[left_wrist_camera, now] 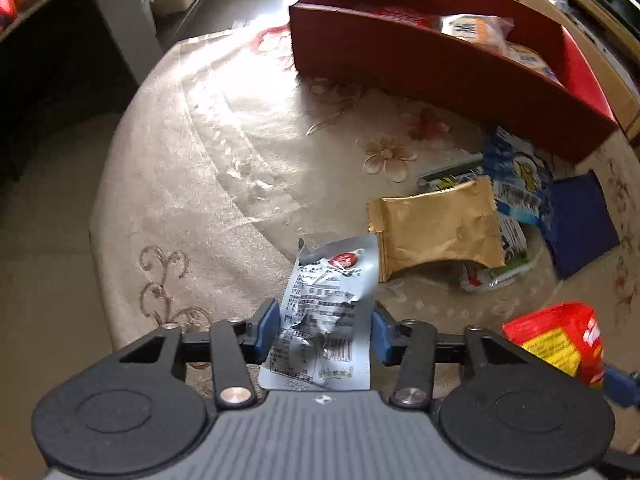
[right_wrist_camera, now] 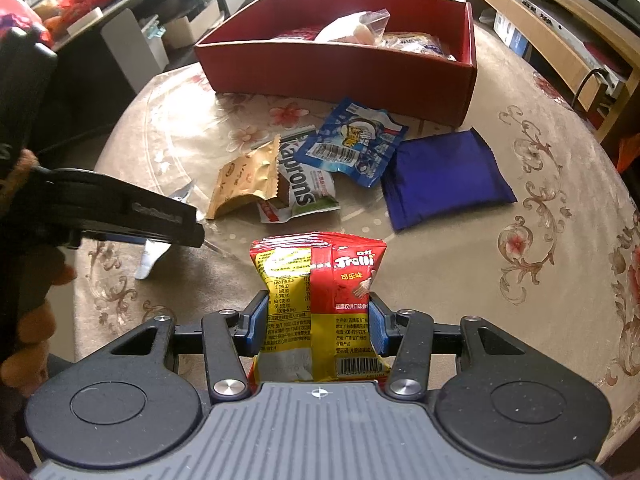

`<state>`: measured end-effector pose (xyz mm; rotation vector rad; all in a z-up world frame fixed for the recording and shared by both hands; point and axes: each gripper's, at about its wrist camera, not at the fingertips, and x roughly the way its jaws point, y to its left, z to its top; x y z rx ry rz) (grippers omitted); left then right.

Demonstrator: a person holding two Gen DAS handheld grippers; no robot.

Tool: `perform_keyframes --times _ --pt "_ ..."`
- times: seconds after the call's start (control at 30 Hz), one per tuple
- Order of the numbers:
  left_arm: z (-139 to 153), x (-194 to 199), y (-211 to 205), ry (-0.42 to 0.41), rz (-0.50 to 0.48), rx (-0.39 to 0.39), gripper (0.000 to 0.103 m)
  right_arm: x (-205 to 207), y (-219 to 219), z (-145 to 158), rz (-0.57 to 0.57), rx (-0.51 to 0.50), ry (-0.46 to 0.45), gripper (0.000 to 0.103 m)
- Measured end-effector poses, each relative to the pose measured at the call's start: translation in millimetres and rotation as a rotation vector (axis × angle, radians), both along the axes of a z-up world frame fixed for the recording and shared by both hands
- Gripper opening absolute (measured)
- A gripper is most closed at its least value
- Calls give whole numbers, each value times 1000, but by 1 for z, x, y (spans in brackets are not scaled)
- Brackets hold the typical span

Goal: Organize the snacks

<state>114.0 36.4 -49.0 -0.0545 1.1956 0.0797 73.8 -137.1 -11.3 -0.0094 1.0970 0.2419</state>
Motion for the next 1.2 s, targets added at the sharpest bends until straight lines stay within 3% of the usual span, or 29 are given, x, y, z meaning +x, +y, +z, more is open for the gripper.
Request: perform_keyframes --times 0.07,0.33,0.4,0.57,0.67,0.77,1.2 --pt "6 -6 -5 -24 -21 21 35 0 -1 0 -5 1 -3 57" --pt "29 -13 5 -72 -28 -54 22 -2 -4 3 -17 0 -19 57" --pt "32 -15 7 -68 -37 -61 22 -2 -4 4 -17 2 -21 57" --pt "22 -12 8 -45 -77 28 26 -1 -3 5 -13 11 -21 57" --pt "6 -4 6 13 -97 61 30 -1 -2 4 -11 13 -18 57" --pt "3 2 10 19 -66 23 20 -1 -2 3 -7 13 -14 57" --pt "40 -9 3 -94 -84 -100 18 9 -6 15 -36 37 -53 57"
